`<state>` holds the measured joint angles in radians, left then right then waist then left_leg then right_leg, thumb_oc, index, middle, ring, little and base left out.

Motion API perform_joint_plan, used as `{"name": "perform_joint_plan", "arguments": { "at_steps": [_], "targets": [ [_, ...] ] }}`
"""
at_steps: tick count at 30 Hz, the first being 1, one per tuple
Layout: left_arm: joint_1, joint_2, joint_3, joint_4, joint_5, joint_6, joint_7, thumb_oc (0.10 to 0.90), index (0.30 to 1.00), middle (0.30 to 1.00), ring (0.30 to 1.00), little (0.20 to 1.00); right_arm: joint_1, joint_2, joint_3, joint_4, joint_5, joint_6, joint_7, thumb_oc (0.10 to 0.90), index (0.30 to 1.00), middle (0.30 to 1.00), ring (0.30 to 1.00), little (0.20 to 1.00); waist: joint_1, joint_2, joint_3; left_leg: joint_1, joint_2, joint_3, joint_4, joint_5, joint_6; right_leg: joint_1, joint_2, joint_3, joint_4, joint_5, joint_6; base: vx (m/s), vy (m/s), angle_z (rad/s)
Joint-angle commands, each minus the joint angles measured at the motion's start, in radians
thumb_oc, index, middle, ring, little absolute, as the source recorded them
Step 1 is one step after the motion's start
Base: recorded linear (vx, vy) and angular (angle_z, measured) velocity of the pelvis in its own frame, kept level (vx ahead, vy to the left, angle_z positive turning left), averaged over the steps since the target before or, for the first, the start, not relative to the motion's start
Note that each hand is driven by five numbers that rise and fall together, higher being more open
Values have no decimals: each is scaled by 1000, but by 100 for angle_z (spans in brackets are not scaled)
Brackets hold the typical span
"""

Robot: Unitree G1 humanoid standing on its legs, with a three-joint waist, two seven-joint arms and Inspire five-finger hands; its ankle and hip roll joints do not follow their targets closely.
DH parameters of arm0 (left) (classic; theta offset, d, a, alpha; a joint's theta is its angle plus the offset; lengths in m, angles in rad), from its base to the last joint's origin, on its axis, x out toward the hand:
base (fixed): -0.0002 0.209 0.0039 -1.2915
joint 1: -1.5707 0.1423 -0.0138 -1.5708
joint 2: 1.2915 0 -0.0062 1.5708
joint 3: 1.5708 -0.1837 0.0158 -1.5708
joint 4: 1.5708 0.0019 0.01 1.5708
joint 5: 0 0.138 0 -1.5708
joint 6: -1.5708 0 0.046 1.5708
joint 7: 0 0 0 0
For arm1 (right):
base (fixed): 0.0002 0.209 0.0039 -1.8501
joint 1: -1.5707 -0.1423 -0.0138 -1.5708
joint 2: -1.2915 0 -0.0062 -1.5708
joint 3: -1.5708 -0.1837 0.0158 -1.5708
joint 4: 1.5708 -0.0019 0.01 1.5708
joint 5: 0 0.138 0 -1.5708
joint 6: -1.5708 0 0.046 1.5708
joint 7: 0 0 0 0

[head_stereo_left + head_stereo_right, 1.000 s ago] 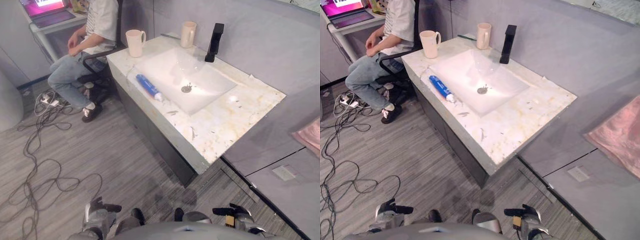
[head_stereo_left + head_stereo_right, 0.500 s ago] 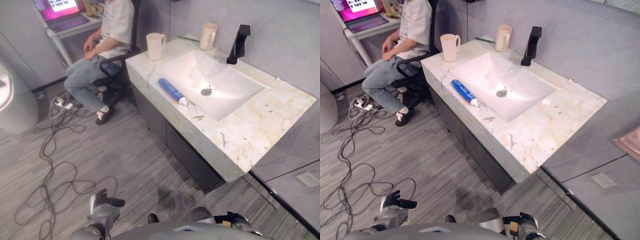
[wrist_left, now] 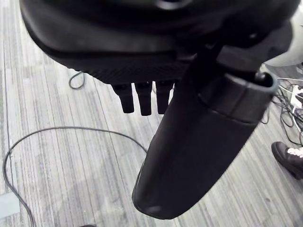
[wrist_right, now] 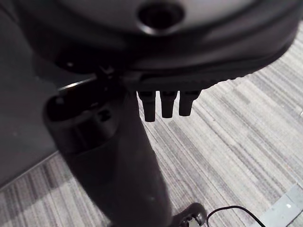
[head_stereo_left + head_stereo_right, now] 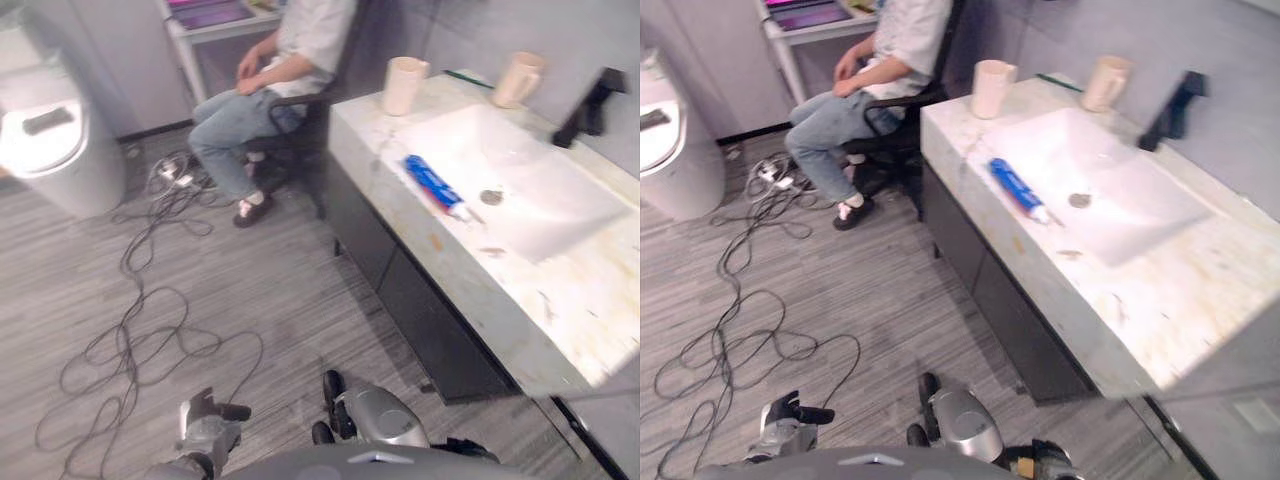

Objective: Organize the bathroom.

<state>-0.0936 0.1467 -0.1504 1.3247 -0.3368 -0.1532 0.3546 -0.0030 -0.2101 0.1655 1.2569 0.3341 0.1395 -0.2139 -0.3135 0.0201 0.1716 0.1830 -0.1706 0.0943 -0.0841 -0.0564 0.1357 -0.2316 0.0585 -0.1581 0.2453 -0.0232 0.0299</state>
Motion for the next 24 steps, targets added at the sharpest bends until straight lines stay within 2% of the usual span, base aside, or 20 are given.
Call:
{"name": "perform_joint_plan", "arguments": {
  "at_steps": [1, 2, 3, 4, 5, 6, 7, 8, 9, 10, 11, 12, 13, 15, 17, 18, 19, 21, 22, 24],
  "targets": [
    [10, 50, 12, -37, 66, -107, 42, 800, 900, 900, 900, 900, -35, -33, 11, 42, 150, 2, -59, 800, 900, 900, 900, 900, -16, 13, -64, -25, 29, -51, 69, 5, -99, 69, -2, 84, -73, 98, 56, 60, 156, 44],
    [11, 47, 23, -45, 109, -119, 45, 800, 900, 900, 900, 900, -33, -33, 5, 46, 139, 10, -41, 800, 900, 900, 900, 900, -20, 14, -65, -27, 34, -57, 97, 4, -112, 81, 2, 98, -67, 87, 53, 38, 160, 31],
    [11, 49, 19, -50, 118, -124, 46, 800, 900, 900, 900, 900, -36, -33, 9, 49, 140, 8, -36, 800, 900, 900, 900, 900, -22, 12, -62, -47, 66, -61, 156, 58, -136, 90, 1, 110, -67, 85, 51, 0, 79, 19],
    [11, 49, 19, -50, 118, -124, 46, 800, 900, 900, 900, 900, -36, -33, 9, 49, 140, 8, -36, 800, 900, 900, 900, 900, -22, 12, -62, -47, 66, -61, 156, 58, -136, 90, 1, 110, -67, 85, 51, -68, 116, 10],
    [5, 50, 4, -66, 121, -132, 72, 800, 900, 900, 900, 900, -39, -28, 21, 41, 191, 9, -47, 800, 900, 900, 900, 900, -13, -22, -54, -188, 127, -44, 399, 176, -180, 114, -25, 132, -67, 83, 36, -41, 164, 5],
    [4, 52, 14, -75, 106, -139, 78, 800, 900, 900, 900, 900, -39, -31, 25, 36, 165, -4, -31, 800, 900, 900, 900, 900, 3, -48, -40, -285, 150, -34, 443, 174, -169, 147, -34, 152, -79, 72, 21, -34, 262, 33],
    [-1, 55, 19, -82, 102, -141, 74, 800, 900, 900, 900, 900, -43, -38, 31, 25, 141, 2, -25, 800, 900, 900, 900, 900, 18, -72, -25, -365, 179, -39, 536, 152, -165, 189, -49, 189, -116, 81, 12, 31, 200, 33],
    [-3, 57, 18, -84, 102, -140, 73, 800, 900, 900, 900, 900, -44, -39, 34, 24, 142, 3, -28, 800, 900, 900, 900, 900, 21, -74, -23, -375, 178, -39, 536, 149, -164, 196, -50, 195, -123, 81, 12, 85, 261, -19],
    [-13, 61, 16, -91, 117, -132, 67, 800, 900, 900, 900, 900, -49, -41, 38, 22, 155, 13, -45, 800, 900, 900, 900, 900, 31, -87, -24, -370, 163, -32, 499, 74, -140, 211, -71, 204, -144, 89, 21, 145, 306, -65],
    [-22, 63, 11, -97, 123, -128, 69, 800, 900, 900, 900, 900, -51, -42, 38, 23, 165, 15, -60, 800, 900, 900, 900, 900, 34, -87, -29, -341, 142, -42, 414, 22, -119, 204, -82, 216, -156, 101, 39, 198, 434, -102],
    [-33, 65, -13, -113, 121, -108, 74, 800, 900, 900, 900, 900, -48, -41, 29, 25, 161, 5, -85, 800, 900, 900, 900, 900, 31, -86, -37, -296, 139, -75, 371, 7, -109, 174, -105, 236, -150, 115, 63, 138, 314, -76],
    [-37, 65, -19, -117, 121, -101, 74, 800, 900, 900, 900, 900, -46, -41, 27, 27, 162, -1, -89, 800, 900, 900, 900, 900, 28, -88, -39, -290, 138, -81, 373, -8, -106, 166, -112, 240, -146, 115, 66, 217, 452, -85],
    [-57, 55, -23, -107, 123, -75, 73, 800, 900, 900, 900, 900, -35, -45, 45, 11, 187, -3, -111, 800, 900, 900, 900, 900, 11, -49, -49, -216, 165, -57, 231, 8, -123, 153, -122, 238, -120, 84, 88, 194, 384, -48],
    [-55, 48, -47, -92, 134, -74, 69, 800, 900, 900, 900, 900, -34, -53, 39, 0, 164, 6, -113, 800, 900, 900, 900, 900, 8, -34, -56, -187, 169, -84, 186, 20, -132, 144, -142, 248, -113, 85, 105, 158, 371, -8],
    [-50, 47, -48, -81, 124, -78, 67, 800, 900, 900, 900, 900, -39, -57, 35, 7, 150, 8, -104, 800, 900, 900, 900, 900, 7, -27, -59, -178, 164, -68, 179, 12, -126, 139, -155, 240, -103, 74, 114, 71, 251, -10],
    [-45, 47, -50, -72, 112, -87, 75, 800, 900, 900, 900, 900, -41, -54, 33, 15, 142, 3, -98, 800, 900, 900, 900, 900, 7, -22, -61, -170, 157, -53, 169, 7, -121, 139, -162, 239, -99, 69, 120, 130, 437, -40],
    [-25, 57, -50, -58, 64, -85, 91, 800, 900, 900, 900, 900, -39, -47, 23, 20, 88, -18, -74, 800, 900, 900, 900, 900, 7, -10, -58, -156, 163, -15, 145, 15, -118, 130, -166, 224, -66, 51, 124, 127, 415, -71],
    [-1, 76, -29, -41, 56, -98, 94, 800, 900, 900, 900, 900, -32, -41, 13, 16, -2, -36, -29, 800, 900, 900, 900, 900, 13, 4, -47, -145, 176, 39, 130, 21, -115, 110, -160, 189, -8, 16, 125, 121, 343, -139],
    [1, 80, -26, -40, 53, -99, 93, 800, 900, 900, 900, 900, -32, -41, 12, 16, -11, -37, -25, 800, 900, 900, 900, 900, 15, 5, -45, -141, 177, 47, 126, 21, -114, 108, -158, 184, 0, 10, 125, 132, 273, -134],
    [12, 92, -6, -31, 32, -115, 81, 800, 900, 900, 900, 900, -35, -37, 9, 19, -39, -56, -7, 800, 900, 900, 900, 900, 23, -2, -42, -121, 169, 86, 101, 24, -115, 106, -132, 131, -7, 9, 120, 155, 236, -98]
  ]
}}
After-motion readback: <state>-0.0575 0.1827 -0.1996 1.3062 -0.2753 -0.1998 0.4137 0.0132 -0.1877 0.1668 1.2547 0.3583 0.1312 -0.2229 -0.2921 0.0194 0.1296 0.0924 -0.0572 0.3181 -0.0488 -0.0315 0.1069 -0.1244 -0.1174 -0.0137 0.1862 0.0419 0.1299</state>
